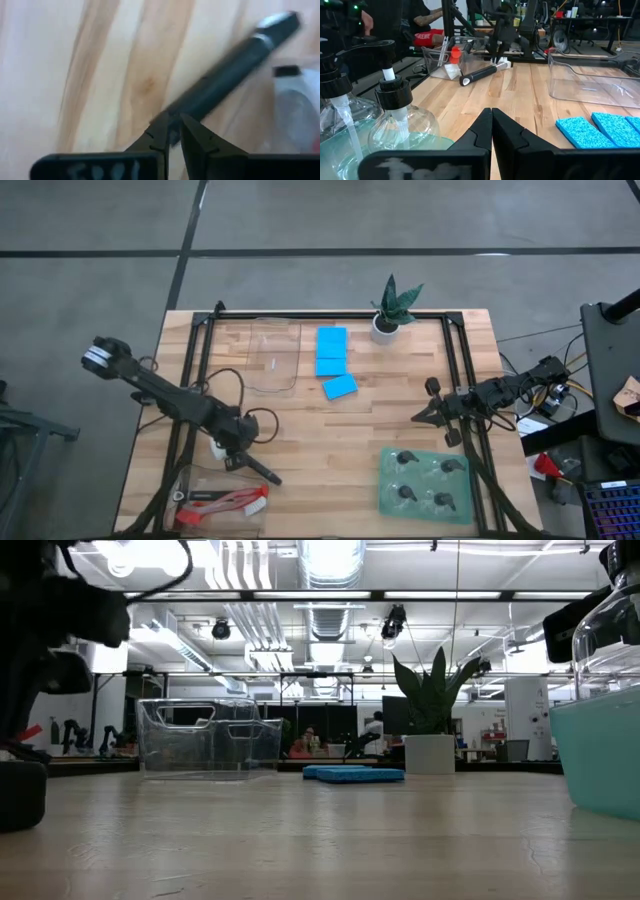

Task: Pick & Place Kitchen Sink Supplies
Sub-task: Put the black dish brush into the bottom transparent bin

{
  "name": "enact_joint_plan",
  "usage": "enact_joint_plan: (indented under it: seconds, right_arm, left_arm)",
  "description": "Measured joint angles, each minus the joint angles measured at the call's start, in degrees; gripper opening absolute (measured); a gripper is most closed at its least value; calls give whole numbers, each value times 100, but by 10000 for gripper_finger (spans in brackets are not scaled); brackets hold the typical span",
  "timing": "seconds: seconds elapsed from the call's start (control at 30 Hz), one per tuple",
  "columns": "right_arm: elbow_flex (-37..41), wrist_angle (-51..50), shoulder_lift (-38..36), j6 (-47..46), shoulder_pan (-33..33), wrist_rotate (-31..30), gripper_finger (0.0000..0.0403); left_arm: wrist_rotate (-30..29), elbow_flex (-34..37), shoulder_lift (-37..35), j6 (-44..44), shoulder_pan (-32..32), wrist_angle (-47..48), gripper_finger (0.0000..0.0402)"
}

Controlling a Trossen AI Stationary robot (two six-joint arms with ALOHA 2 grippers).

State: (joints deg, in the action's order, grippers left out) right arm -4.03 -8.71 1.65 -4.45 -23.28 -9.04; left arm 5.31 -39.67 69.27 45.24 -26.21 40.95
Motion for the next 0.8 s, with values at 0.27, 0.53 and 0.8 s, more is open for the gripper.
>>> enact_joint_plan:
  seconds: [0.27, 0.53, 0.8]
  right_arm:
    - [0, 0, 0, 0, 0, 0, 8]
    - [0, 0, 0, 0, 0, 1, 8]
    - [0, 0, 0, 0, 0, 0, 8]
  left_arm:
    - [-29, -79, -412, -520, -100, -144, 91]
    - [42, -34, 114, -1001, -176, -149, 197]
    - [165, -41, 642, -1515, -278, -149, 221]
